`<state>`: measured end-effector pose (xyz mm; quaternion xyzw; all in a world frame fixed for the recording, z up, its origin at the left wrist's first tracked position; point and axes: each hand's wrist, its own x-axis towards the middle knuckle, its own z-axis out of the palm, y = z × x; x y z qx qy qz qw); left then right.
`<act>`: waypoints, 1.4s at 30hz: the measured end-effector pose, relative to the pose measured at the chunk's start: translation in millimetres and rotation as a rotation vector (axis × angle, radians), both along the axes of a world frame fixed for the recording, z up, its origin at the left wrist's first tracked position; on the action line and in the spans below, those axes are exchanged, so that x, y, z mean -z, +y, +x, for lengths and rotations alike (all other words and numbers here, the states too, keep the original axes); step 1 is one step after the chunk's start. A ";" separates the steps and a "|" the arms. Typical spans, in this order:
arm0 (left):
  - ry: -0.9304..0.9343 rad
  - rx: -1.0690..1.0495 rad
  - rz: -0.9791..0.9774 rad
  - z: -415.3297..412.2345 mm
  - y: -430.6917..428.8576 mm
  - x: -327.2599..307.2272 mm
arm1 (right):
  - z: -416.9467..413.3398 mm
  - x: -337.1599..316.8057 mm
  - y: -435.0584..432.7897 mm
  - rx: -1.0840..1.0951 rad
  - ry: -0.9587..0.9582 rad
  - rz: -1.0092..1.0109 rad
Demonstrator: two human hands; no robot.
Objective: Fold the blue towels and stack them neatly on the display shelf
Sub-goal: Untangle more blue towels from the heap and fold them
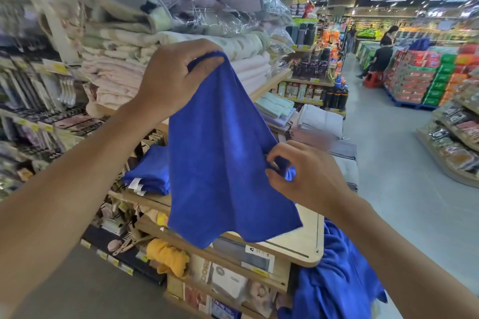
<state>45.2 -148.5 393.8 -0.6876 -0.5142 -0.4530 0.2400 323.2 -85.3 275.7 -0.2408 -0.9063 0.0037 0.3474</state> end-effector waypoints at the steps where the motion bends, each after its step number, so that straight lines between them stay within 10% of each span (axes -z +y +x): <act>1: 0.004 0.001 0.012 0.4 -0.3 -2.1 | -0.1 2.1 0.4 0.003 -0.038 -0.034; 20: 0.043 -0.059 0.012 -20.3 -12.8 -7.3 | 0.6 34.7 15.3 -0.091 -0.210 -0.243; 32: -0.210 -0.111 0.014 -48.7 -34.4 52.1 | 20.3 72.4 44.5 -0.115 0.571 -0.680; 42: -0.547 -0.060 -0.213 -57.3 -49.2 182.5 | 34.6 95.0 35.5 0.147 0.526 -0.736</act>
